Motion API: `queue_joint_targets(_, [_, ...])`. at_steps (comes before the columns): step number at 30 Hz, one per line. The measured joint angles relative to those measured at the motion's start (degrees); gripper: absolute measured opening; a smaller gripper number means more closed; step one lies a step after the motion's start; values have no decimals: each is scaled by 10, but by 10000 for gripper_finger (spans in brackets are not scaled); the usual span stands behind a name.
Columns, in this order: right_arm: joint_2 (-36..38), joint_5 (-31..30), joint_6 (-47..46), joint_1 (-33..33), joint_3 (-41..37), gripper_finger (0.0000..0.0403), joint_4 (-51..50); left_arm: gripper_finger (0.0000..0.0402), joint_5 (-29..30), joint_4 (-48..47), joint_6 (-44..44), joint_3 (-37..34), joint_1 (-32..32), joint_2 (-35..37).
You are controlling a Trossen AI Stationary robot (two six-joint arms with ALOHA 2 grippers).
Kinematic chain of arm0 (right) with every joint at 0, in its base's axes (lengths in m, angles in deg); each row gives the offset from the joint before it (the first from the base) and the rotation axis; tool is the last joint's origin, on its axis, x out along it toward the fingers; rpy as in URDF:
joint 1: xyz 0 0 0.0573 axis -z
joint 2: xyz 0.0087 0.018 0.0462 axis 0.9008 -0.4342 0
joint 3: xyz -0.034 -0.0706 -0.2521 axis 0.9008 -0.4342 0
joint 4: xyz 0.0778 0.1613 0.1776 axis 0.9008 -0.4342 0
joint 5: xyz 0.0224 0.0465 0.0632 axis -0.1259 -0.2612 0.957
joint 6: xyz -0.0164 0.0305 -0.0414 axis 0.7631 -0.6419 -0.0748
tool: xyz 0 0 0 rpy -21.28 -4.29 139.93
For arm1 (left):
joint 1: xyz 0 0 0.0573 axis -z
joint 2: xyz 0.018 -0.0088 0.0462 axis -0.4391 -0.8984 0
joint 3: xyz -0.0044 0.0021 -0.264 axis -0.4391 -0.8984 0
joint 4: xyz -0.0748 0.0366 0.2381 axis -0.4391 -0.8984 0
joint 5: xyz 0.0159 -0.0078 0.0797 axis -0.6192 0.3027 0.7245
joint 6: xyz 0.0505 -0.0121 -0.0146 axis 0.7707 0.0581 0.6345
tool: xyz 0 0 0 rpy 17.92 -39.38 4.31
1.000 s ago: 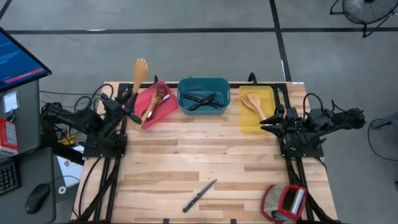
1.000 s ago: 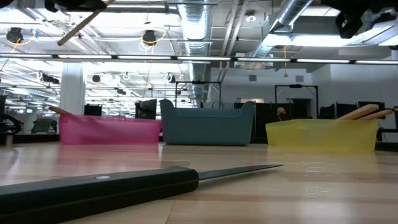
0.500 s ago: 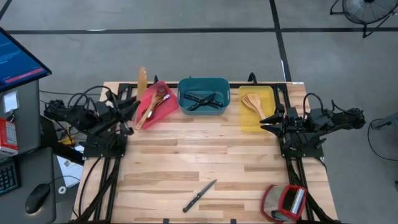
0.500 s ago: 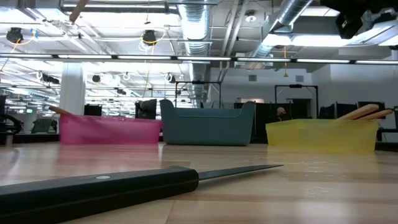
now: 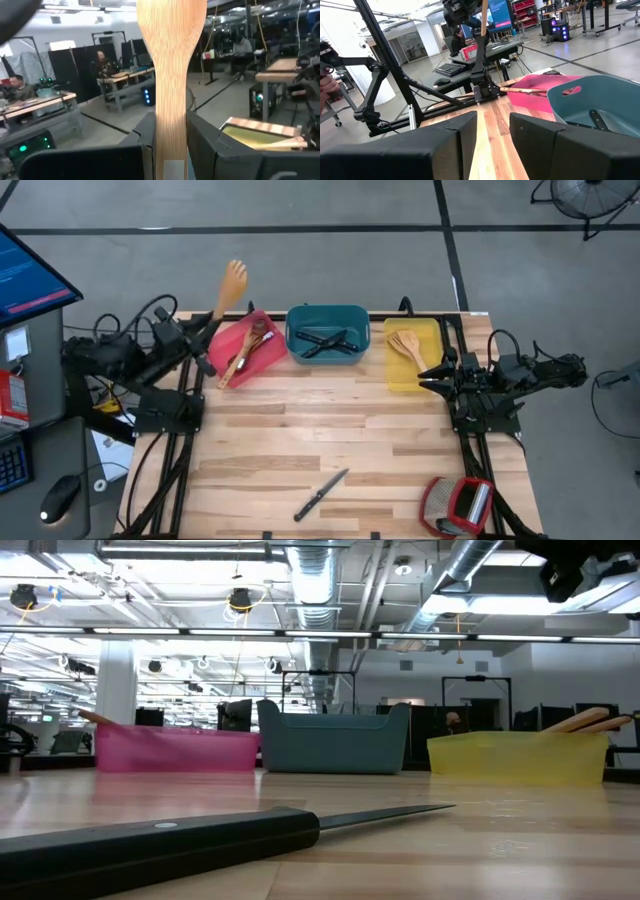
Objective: Pick & Place Kitchen Items
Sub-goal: Put the wooden serving spoon into the red bin
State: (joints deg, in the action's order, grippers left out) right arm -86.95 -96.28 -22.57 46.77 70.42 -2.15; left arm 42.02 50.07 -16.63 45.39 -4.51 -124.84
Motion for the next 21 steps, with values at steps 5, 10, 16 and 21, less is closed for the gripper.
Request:
queue_joint_targets(5, [0,0,0,0,0,126,0,55,-116,-73,-103,0,-31,2])
queue_joint_targets(10, [0,0,0,0,0,126,0,56,-274,-118,-188,0,-99,2])
queue_joint_targets(16, [0,0,0,0,0,126,0,56,-454,-171,-256,5,-231,-13])
queue_joint_targets(21, [0,1,0,0,0,126,0,56,-555,-289,-310,41,-361,-55])
